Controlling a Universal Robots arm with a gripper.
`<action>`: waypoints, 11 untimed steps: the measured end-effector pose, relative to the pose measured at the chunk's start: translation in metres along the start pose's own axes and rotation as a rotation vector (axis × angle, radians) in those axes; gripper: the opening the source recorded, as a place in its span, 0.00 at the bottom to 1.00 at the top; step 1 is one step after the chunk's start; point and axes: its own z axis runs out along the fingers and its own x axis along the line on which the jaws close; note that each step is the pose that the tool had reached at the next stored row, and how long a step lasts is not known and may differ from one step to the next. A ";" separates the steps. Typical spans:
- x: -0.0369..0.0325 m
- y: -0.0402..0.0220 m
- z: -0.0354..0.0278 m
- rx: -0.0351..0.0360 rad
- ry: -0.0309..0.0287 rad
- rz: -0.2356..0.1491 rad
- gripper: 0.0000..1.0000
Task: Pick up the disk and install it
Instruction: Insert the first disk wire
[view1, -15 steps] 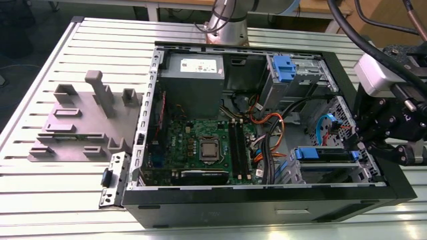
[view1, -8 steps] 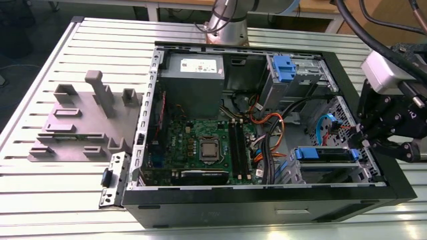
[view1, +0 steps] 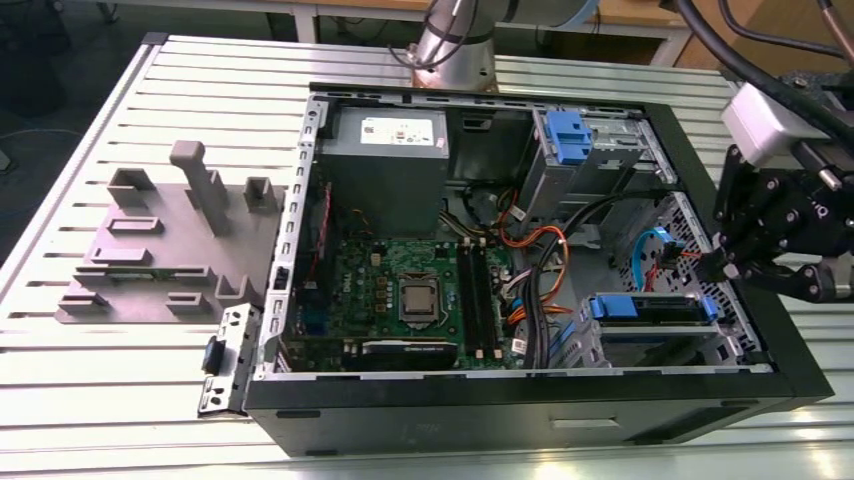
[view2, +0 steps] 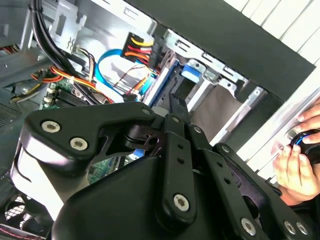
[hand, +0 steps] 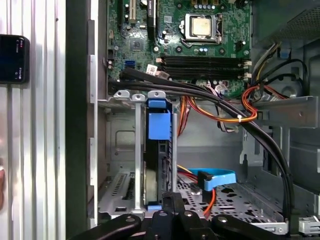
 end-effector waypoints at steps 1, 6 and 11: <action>-0.0017 -0.0008 0.0002 0.0000 0.0000 0.000 0.11; -0.0117 -0.0052 0.0019 0.0000 0.0009 0.000 0.11; -0.0173 -0.0074 0.0053 -0.0002 0.0144 -0.001 0.11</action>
